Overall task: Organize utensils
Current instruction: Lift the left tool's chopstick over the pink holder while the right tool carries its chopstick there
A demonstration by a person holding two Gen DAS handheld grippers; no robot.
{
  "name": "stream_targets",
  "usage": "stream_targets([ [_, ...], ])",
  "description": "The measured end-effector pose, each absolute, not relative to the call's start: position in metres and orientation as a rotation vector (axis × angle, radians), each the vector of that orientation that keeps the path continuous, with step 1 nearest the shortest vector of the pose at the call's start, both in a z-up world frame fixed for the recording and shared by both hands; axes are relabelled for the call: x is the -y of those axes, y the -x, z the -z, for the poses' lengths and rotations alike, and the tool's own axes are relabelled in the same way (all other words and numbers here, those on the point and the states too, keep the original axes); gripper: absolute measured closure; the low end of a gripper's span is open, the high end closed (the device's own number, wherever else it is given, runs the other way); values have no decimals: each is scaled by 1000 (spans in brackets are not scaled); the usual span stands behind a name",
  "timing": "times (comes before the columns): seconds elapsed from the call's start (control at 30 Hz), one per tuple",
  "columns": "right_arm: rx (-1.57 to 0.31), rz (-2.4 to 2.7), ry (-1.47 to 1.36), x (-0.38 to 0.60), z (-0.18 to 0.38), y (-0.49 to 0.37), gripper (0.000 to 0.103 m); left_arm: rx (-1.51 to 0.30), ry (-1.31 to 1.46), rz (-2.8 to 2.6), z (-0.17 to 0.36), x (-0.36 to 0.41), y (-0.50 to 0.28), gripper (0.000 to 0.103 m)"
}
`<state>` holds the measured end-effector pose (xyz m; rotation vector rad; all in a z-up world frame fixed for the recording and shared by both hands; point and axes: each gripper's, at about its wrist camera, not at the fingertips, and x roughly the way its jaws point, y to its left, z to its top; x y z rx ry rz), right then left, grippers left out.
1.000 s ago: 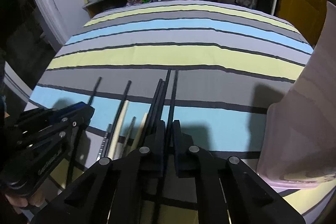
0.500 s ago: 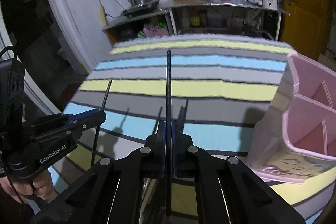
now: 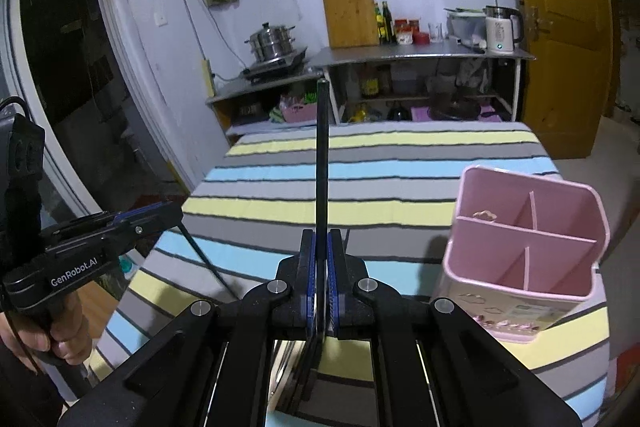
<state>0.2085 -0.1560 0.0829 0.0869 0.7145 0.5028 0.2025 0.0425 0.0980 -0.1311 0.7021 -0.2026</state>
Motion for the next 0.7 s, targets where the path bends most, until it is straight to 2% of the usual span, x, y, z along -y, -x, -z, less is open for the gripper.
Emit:
stream_targets([
  [0.43, -595, -422, -131, 213, -140, -208, 98, -609, 142, 349, -174, 19, -229, 98],
  [0.7, -540, -335, -163, 257, -161, -215, 98, -588, 174, 433, -191, 64, -256, 98],
])
